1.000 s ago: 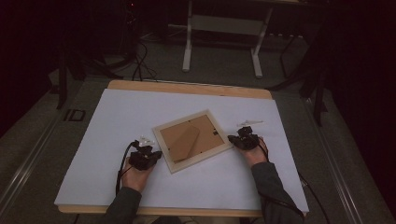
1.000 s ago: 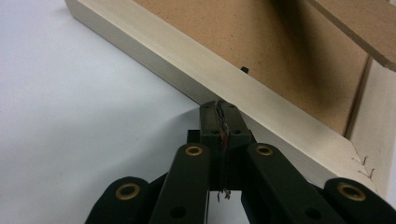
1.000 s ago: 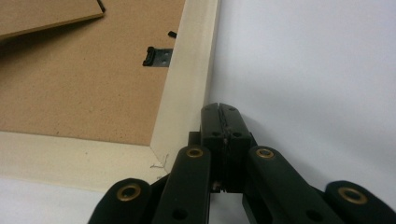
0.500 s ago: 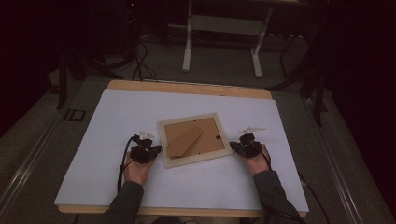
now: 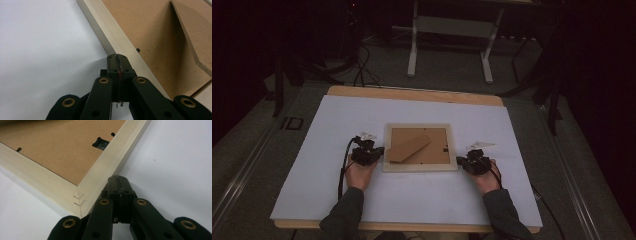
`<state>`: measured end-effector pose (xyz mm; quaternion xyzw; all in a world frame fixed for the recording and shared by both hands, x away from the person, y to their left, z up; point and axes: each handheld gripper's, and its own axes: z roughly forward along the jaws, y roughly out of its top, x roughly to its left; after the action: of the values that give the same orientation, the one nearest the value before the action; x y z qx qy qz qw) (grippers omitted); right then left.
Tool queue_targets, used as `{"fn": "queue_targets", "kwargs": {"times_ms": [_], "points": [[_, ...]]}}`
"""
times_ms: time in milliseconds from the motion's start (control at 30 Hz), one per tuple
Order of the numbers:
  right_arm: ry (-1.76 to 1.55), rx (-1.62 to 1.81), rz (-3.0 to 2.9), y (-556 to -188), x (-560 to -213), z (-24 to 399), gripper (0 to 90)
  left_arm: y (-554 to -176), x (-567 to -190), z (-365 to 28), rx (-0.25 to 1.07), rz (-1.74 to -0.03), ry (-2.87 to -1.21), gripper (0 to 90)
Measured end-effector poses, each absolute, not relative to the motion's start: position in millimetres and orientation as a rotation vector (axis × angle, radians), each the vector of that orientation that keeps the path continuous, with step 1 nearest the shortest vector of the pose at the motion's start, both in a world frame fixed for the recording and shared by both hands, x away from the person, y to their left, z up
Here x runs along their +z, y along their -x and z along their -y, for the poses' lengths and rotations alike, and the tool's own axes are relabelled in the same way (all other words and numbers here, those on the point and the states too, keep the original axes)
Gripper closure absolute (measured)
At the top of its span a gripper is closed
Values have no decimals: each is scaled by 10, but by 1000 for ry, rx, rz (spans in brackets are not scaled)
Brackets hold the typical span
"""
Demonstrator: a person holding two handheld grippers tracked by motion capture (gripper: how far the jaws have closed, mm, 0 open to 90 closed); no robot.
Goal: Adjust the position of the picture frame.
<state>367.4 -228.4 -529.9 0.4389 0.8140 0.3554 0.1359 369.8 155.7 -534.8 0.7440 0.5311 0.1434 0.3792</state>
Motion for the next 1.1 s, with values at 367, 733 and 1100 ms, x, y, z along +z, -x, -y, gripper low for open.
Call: {"fn": "queue_targets", "kwargs": {"times_ms": [367, 733, 1100], "points": [[-1281, 1032, -2352, -3708, -5303, 2243, 900, -3749, -5361, -1574, 366, -1375, -1881, 900], [-1291, 1030, -2343, -3722, -5304, 2220, 900, -3738, -5358, -1568, 370, -1401, -1876, 900], [-1296, 1059, -2333, -3753, -5321, 2237, 899, -3737, -5372, -1604, 334, -1386, -1883, 900]]}}
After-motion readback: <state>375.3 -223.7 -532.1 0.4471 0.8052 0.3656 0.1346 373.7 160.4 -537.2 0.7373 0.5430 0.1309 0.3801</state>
